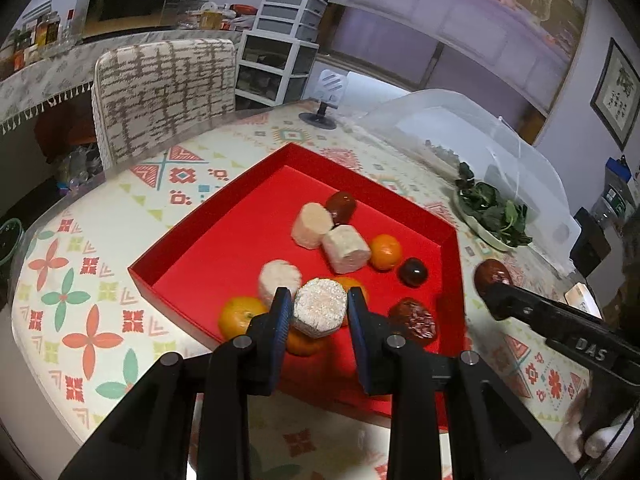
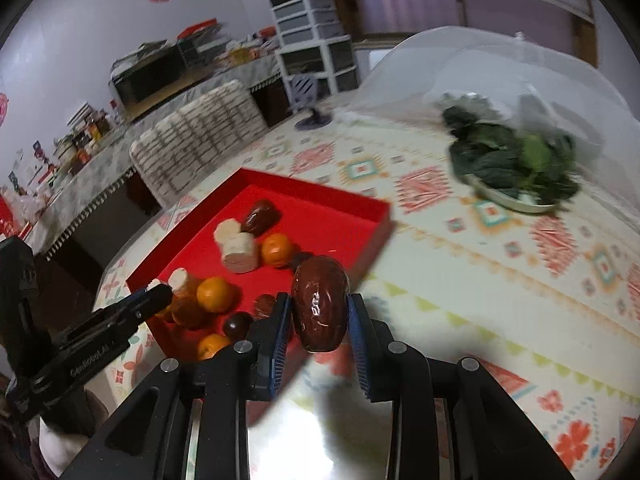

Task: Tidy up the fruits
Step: 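Lower the pastry and red date into the red tray, opening both grippers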

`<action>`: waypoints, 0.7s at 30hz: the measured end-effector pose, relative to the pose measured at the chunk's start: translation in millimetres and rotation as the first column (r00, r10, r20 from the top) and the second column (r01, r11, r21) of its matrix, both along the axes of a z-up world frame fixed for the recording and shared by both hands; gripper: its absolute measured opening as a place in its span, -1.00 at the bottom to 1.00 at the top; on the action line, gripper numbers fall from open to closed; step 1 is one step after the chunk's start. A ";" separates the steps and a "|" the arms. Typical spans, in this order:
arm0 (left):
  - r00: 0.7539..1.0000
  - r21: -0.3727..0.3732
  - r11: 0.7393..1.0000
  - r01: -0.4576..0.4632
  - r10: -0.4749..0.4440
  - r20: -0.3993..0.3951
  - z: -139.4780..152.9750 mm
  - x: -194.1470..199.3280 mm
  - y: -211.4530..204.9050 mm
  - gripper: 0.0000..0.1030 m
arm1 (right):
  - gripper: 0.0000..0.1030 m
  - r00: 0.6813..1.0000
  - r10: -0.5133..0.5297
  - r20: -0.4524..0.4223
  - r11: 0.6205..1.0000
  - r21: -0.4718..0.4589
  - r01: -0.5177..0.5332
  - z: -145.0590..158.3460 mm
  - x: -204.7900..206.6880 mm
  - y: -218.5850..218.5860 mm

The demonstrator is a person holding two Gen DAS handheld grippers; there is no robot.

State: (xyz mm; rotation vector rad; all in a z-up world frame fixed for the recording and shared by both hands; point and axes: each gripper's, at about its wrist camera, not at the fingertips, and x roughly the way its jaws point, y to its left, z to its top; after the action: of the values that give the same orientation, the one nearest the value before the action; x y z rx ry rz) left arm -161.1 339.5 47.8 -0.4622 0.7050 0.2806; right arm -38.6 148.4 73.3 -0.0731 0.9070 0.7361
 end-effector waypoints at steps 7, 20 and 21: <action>1.000 -0.020 1.000 0.002 -0.002 -0.007 -6.2 3.6 12.7 -0.46 | -0.39 0.999 0.010 -0.045 0.999 -0.039 -0.012 -20.1 16.0 30.6; 1.000 0.074 0.997 0.008 -0.008 -0.004 5.6 6.5 -0.4 0.33 | -0.34 0.998 0.002 -0.056 1.000 -0.009 -0.002 -19.0 19.8 42.6; 1.000 0.081 0.997 0.006 -0.005 -0.007 6.6 6.3 -1.3 0.34 | -0.33 0.999 0.000 -0.051 1.000 -0.004 0.000 -16.5 18.7 41.3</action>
State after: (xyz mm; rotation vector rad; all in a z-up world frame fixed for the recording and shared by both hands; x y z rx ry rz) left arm -154.8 338.2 54.4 -0.3824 0.6989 0.3048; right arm -19.9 189.8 56.7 -0.0579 0.9569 0.7394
